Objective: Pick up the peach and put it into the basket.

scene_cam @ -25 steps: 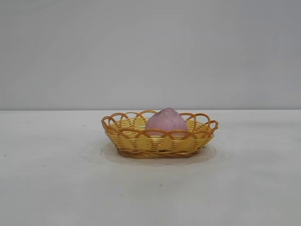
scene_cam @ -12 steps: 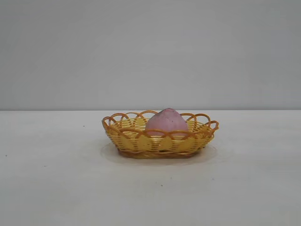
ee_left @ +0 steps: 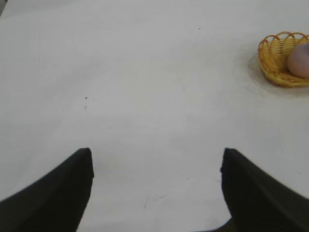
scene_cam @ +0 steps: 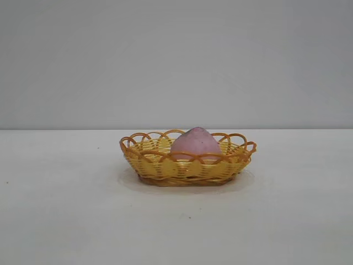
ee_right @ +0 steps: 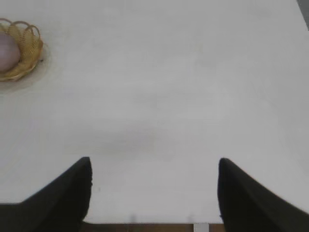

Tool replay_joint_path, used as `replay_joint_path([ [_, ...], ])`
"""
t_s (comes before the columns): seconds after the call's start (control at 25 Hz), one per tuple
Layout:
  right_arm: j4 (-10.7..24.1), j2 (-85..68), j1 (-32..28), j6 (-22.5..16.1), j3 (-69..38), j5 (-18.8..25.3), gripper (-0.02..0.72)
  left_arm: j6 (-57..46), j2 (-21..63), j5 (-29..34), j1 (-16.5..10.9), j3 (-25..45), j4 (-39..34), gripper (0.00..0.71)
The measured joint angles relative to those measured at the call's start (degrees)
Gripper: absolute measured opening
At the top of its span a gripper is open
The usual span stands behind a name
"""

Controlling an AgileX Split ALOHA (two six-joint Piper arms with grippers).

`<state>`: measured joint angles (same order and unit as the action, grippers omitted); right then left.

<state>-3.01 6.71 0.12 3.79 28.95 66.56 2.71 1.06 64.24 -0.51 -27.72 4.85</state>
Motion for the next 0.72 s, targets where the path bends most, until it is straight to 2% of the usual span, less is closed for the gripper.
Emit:
replay_joint_path([
  [0.72,-0.10,-7.60,1.49,0.00,-0.93,-1.10,0.470,0.00,0.00,0.00,0.00,0.00,0.00,0.516],
])
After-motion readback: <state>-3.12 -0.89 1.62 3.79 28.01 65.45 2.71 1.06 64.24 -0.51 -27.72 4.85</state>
